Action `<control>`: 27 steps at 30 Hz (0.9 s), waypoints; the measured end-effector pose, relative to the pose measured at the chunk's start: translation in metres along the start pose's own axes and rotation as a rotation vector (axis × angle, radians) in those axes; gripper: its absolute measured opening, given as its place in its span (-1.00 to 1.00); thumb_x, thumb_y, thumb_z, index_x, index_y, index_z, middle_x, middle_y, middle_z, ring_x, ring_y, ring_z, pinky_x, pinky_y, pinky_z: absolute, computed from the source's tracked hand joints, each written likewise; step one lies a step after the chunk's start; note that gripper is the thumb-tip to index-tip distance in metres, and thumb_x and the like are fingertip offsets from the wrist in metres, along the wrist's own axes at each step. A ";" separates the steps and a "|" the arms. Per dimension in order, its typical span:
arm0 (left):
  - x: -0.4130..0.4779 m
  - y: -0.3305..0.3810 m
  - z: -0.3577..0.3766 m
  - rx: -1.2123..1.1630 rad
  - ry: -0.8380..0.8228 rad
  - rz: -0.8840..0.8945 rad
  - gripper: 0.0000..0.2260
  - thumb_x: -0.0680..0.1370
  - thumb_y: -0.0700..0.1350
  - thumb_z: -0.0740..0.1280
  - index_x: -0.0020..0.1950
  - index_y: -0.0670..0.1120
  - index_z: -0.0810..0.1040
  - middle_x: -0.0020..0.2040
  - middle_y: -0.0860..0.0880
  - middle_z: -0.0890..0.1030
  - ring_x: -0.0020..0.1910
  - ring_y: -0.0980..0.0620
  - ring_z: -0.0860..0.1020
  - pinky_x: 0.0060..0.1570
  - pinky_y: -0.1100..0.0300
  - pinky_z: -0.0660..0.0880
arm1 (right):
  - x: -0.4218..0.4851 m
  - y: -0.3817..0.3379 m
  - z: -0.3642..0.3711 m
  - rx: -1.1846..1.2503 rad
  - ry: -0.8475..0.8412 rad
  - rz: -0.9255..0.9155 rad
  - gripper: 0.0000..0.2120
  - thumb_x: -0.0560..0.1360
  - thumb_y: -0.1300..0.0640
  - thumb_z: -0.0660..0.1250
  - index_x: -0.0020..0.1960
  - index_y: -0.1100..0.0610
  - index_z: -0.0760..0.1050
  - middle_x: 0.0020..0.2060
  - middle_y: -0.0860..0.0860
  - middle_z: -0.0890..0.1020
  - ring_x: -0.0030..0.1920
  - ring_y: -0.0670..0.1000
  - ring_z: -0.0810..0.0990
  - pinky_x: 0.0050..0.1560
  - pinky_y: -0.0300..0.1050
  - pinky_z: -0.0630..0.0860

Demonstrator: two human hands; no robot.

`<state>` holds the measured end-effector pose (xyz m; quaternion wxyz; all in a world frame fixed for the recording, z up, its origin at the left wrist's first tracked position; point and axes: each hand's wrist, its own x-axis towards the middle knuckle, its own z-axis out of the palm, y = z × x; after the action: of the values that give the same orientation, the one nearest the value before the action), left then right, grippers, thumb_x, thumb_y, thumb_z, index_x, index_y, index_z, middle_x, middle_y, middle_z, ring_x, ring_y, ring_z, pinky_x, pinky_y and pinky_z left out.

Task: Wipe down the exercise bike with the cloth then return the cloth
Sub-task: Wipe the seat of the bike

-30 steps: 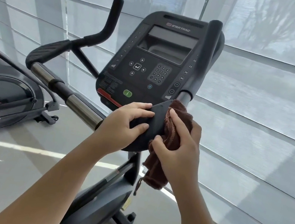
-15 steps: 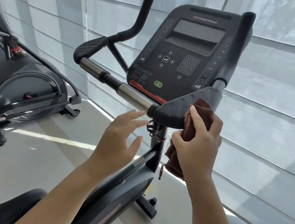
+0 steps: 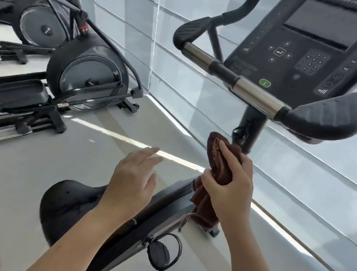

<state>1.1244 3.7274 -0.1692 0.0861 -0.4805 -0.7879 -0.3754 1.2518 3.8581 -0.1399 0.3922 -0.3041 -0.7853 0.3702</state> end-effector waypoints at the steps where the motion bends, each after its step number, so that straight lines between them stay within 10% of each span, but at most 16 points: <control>1: -0.010 -0.011 -0.004 0.021 -0.003 -0.027 -0.68 0.37 -0.39 0.40 0.10 -0.21 0.56 0.18 -0.15 0.55 0.14 -0.17 0.51 0.14 -0.06 0.40 | -0.004 0.001 0.009 -0.005 -0.030 0.011 -0.45 0.36 0.21 0.40 0.29 -0.13 0.40 0.15 -0.12 0.36 0.15 -0.16 0.38 0.13 -0.38 0.31; 11: -0.095 -0.097 -0.026 0.193 -0.064 -0.300 -0.70 0.36 -0.35 0.43 0.08 -0.24 0.57 0.16 -0.20 0.56 0.19 -0.23 0.49 0.13 -0.14 0.40 | -0.064 0.014 0.115 0.018 -0.394 0.080 -0.47 0.36 0.15 0.38 0.28 -0.16 0.41 0.13 -0.16 0.35 0.11 -0.41 0.31 0.01 -0.61 0.26; 18: -0.132 -0.137 -0.018 0.279 -0.096 -0.550 -0.65 0.47 -0.18 0.35 0.24 -0.21 0.49 0.34 -0.22 0.41 0.33 -0.20 0.34 0.27 -0.08 0.27 | -0.075 0.028 0.167 -0.078 -0.690 0.005 -0.47 0.36 0.13 0.38 0.30 -0.12 0.40 0.20 -0.12 0.34 0.21 -0.01 0.38 0.27 -0.10 0.37; 27: -0.144 -0.166 0.002 0.360 -0.199 -0.751 -0.31 0.47 0.22 0.24 0.46 -0.11 0.15 0.50 -0.15 0.10 0.46 -0.08 0.06 0.40 0.04 0.01 | -0.017 0.043 0.249 -0.211 -1.060 -0.432 -0.48 0.39 0.12 0.33 0.31 -0.16 0.36 0.34 -0.07 0.31 0.24 0.11 0.35 0.18 0.06 0.45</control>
<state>1.0636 3.5864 -0.3271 -0.0505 -0.1715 -0.9656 -0.1890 1.0588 3.7829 -0.2862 -0.0202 0.0524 -0.9512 0.3033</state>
